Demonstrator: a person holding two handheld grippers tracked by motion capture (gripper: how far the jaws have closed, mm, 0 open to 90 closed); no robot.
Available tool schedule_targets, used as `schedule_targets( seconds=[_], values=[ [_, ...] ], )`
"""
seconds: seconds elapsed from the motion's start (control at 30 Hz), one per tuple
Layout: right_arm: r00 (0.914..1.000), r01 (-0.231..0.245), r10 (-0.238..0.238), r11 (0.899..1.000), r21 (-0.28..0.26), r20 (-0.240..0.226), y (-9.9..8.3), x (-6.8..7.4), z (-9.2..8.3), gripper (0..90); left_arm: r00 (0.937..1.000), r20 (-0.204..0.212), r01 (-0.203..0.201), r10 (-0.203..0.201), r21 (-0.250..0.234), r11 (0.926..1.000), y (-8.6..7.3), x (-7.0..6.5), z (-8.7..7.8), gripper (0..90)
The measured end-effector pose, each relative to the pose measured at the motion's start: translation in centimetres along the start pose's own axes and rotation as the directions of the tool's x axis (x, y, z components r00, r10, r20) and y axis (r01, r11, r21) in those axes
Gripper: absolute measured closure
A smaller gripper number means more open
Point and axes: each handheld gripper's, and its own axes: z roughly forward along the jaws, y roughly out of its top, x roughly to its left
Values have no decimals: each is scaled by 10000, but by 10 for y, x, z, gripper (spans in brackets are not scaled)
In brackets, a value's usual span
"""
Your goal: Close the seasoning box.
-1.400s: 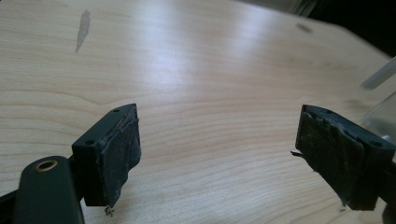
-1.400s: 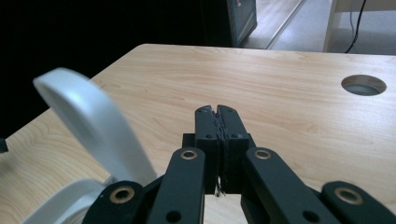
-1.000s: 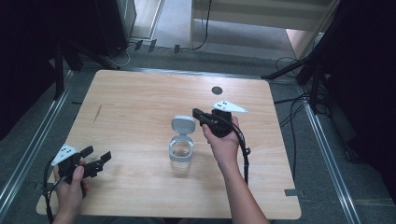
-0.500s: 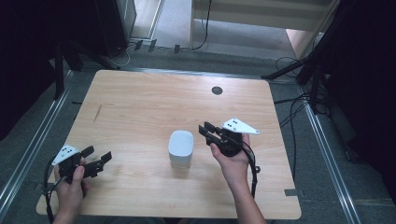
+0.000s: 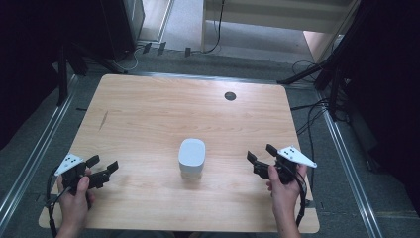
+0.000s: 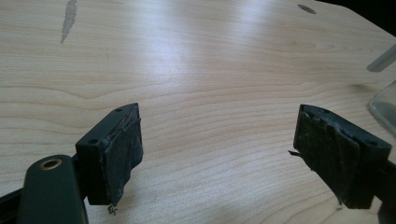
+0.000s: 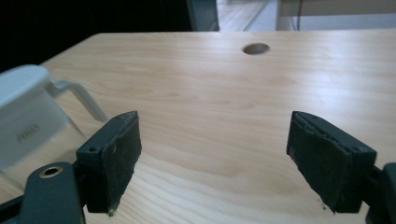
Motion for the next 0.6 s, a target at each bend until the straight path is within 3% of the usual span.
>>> schedule_targets(
  seconds=[0.37,0.6],
  values=[
    [9937,-435,422,9990,107,1041,-33,-38,-36,201,10000,6,2,-2,-12,10000,0,0,0,154],
    [9887,-607,571,9979,220,1389,-46,-52,-52,204,10000,2,5,-5,-13,10000,0,0,0,154]
  ],
)
